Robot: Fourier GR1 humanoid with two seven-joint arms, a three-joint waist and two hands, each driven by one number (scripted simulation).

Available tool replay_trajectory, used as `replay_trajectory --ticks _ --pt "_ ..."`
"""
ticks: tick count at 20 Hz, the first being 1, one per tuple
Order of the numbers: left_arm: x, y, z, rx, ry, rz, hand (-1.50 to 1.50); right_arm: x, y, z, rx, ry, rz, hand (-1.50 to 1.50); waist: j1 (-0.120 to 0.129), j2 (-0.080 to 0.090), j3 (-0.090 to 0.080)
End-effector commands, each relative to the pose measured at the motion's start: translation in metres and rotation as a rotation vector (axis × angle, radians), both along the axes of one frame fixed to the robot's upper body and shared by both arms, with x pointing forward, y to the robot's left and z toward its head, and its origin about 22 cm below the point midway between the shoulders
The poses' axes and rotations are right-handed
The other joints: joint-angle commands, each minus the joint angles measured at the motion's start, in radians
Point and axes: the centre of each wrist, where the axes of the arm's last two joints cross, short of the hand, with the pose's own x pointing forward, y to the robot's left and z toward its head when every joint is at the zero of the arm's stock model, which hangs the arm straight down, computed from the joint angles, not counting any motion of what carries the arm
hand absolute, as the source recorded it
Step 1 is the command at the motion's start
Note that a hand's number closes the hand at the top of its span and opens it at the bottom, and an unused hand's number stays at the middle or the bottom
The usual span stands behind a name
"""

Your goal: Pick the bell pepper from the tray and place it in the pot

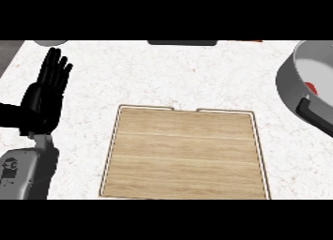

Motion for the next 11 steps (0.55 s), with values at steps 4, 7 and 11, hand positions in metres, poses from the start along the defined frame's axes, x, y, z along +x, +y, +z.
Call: replay_trajectory --ticks 4,7,11 --pt "0.002 0.002 -0.003 0.014 -0.008 0.003 0.0 -0.044 -0.03 -0.002 0.0 -0.028 -0.016 -1.5 -0.006 0.001 0.001" --pt "-0.001 -0.003 -0.004 0.002 -0.012 -0.022 0.0 -0.055 -0.043 0.017 0.017 -0.023 -0.036 -1.5 0.006 0.004 0.003" --pt "0.003 0.003 0.01 0.0 -0.003 -0.01 0.0 -0.082 -0.053 0.003 -0.021 -0.022 -0.031 -1.5 -0.002 0.0 0.004"
